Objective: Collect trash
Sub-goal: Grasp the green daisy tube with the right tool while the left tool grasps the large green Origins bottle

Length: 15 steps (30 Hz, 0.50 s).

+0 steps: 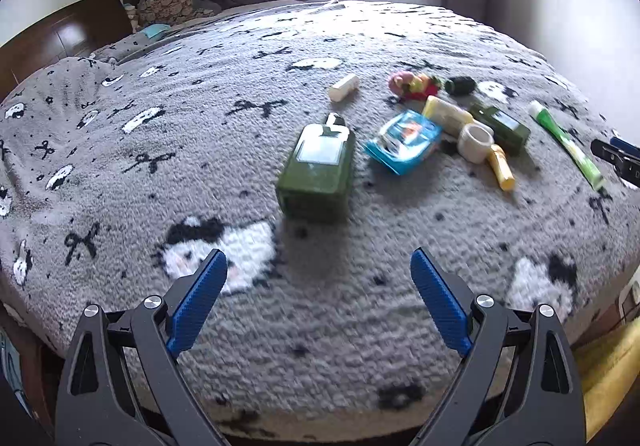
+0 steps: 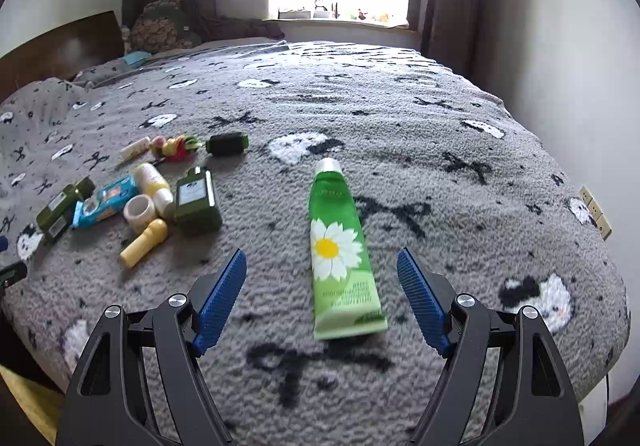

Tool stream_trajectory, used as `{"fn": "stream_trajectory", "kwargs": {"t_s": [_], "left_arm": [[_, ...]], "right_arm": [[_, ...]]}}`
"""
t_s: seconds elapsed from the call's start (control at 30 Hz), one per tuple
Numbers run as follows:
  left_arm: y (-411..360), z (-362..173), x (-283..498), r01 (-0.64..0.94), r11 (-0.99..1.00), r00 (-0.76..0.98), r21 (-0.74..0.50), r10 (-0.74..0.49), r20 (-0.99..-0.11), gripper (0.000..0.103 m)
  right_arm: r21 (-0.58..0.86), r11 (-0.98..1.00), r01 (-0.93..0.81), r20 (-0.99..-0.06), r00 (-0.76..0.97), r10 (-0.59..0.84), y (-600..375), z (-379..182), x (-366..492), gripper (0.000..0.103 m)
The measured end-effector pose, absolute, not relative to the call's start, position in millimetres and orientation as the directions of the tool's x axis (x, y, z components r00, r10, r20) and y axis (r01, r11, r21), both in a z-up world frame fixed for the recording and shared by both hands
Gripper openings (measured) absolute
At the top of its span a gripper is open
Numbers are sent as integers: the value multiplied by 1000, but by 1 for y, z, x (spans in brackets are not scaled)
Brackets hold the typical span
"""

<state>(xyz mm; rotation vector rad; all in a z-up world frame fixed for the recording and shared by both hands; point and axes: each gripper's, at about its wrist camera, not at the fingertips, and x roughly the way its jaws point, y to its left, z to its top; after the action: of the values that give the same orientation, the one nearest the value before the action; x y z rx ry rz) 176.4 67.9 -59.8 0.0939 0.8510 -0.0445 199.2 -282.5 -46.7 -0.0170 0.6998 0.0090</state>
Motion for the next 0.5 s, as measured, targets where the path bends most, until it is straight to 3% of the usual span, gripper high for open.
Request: {"fn": "stream_trajectory", "kwargs": {"t_s": [0.37, 0.5], "left_arm": [[69, -85, 255, 78, 993, 608, 85, 20, -794, 88], [68, -93, 268, 78, 994, 596, 77, 16, -803, 86]], "right_arm": [[-47, 999, -3, -729, 684, -32, -287, -74, 287, 78], [-24, 999, -24, -771, 637, -4, -287, -88, 300, 74]]}}
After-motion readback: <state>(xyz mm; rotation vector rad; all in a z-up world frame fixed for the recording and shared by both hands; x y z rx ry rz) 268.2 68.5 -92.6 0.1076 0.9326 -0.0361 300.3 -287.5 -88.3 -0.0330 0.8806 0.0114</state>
